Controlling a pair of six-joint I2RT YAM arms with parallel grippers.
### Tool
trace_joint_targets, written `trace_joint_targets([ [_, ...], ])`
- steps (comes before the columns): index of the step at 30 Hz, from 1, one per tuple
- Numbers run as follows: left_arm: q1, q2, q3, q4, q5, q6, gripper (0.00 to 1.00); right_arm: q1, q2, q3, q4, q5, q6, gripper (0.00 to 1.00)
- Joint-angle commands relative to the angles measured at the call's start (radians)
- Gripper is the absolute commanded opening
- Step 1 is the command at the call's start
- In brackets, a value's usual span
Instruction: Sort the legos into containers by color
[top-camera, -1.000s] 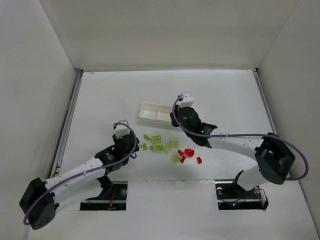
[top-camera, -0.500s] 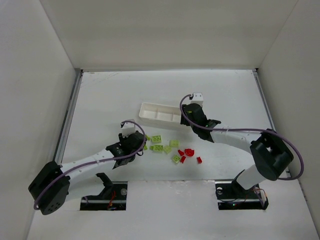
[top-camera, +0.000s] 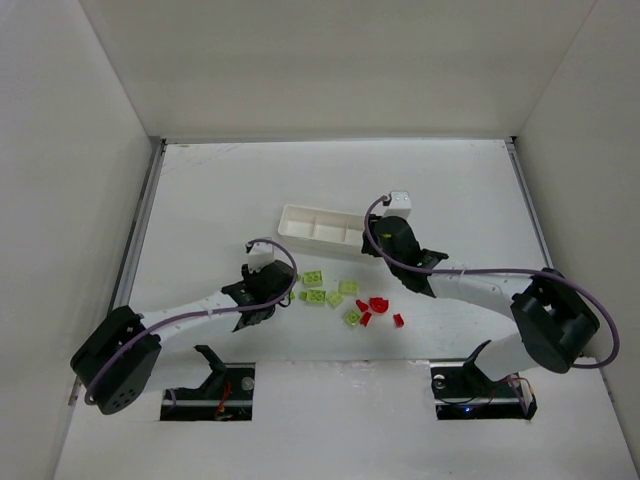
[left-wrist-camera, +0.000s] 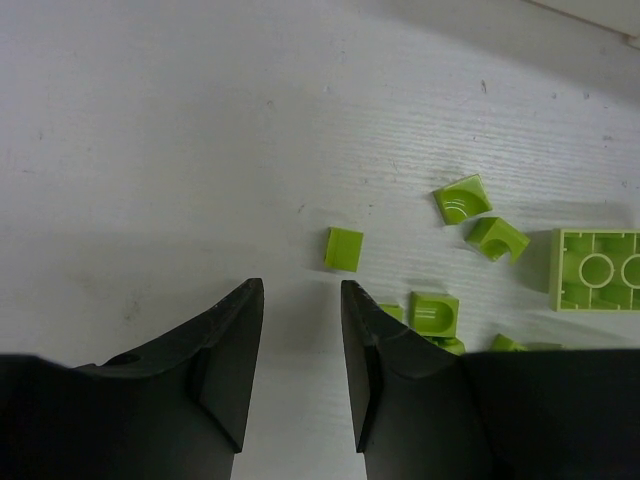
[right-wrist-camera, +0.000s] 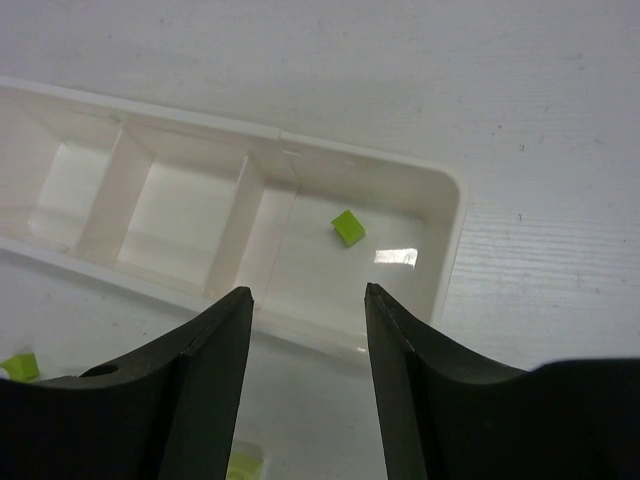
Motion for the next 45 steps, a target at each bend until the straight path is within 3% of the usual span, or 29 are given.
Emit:
trace_joint_targets([
  [1, -0.002, 0.021, 0.033, 0.087, -0.007, 0.043, 0.34, 0.024, -0.014, 0.005, 0.085, -0.002, -0.001, 0.55],
  [9, 0.06, 0.123, 0.056, 0.183, 0.008, 0.09, 0.32, 0.055, 0.003, 0.01, 0.107, -0.004, -0.01, 0.55],
  [13, 0.069, 0.143, 0.064, 0.199, 0.01, 0.099, 0.17, 0.053, -0.014, -0.002, 0.12, -0.005, -0.011, 0.54],
  [16, 0.057, 0.105, 0.073, 0.191, 0.013, 0.101, 0.09, 0.055, -0.035, -0.019, 0.133, -0.004, -0.005, 0.54],
  [21, 0.023, -0.001, 0.141, 0.162, 0.025, 0.104, 0.09, 0.035, -0.083, -0.044, 0.139, 0.013, 0.002, 0.54],
  [25, -0.041, 0.043, 0.304, 0.176, 0.098, 0.112, 0.1, -0.028, -0.129, -0.091, 0.151, 0.082, 0.065, 0.54],
  [29, -0.106, 0.224, 0.47, 0.277, 0.146, 0.145, 0.12, -0.109, -0.203, -0.148, 0.157, 0.093, 0.12, 0.52],
  [34, -0.111, 0.446, 0.666, 0.312, 0.203, 0.178, 0.13, -0.142, -0.244, -0.17, 0.156, 0.082, 0.145, 0.52],
  [39, -0.106, 0.574, 0.768, 0.305, 0.234, 0.181, 0.15, -0.145, -0.246, -0.173, 0.153, 0.084, 0.156, 0.52],
  [42, -0.117, 0.634, 0.817, 0.303, 0.237, 0.182, 0.21, -0.146, -0.244, -0.176, 0.157, 0.081, 0.162, 0.52],
  [45, -0.12, 0.649, 0.827, 0.308, 0.237, 0.187, 0.35, -0.145, -0.241, -0.173, 0.153, 0.079, 0.162, 0.52],
])
